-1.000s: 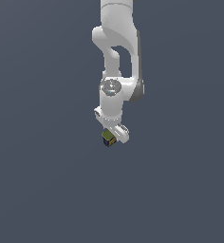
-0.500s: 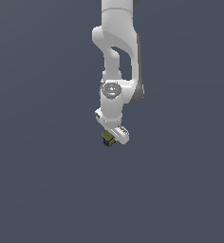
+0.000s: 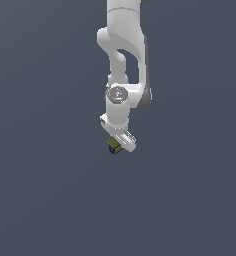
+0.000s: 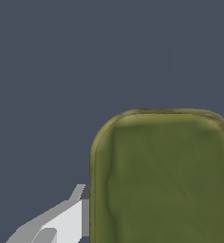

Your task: Pick up the object and move it to a goal position.

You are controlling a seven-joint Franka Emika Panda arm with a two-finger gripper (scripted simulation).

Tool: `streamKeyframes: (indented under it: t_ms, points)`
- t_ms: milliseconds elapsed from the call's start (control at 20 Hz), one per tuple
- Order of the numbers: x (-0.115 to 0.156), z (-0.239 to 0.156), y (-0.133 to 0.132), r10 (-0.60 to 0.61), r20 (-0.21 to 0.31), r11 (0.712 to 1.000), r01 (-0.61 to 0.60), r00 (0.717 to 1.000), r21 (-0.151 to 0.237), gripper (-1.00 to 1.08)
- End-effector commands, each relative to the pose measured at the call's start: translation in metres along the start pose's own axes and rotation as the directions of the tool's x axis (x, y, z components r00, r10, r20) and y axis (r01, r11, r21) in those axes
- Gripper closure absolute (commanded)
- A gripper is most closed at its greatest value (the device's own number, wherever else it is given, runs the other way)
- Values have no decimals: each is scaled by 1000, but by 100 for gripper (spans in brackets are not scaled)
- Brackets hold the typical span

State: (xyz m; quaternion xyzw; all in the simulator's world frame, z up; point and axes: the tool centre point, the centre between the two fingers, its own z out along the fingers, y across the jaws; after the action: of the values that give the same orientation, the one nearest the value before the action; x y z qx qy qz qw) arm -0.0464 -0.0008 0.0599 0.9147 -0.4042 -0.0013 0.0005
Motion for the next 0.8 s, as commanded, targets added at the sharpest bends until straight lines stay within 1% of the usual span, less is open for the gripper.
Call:
streamKeyframes:
  t_ms: [0,200,400,750]
  points:
    - [-1,-6,-2,-1,-2,1000,1,1000,3,108]
    - [-6,-20,-4,-1,-2,1000,1,1000,3,108]
    - [-14,-43,-7,0,-2,1000,0,1000,3,108]
    - [-36,-105,-15,1,-3,1000,-1,1000,2,108]
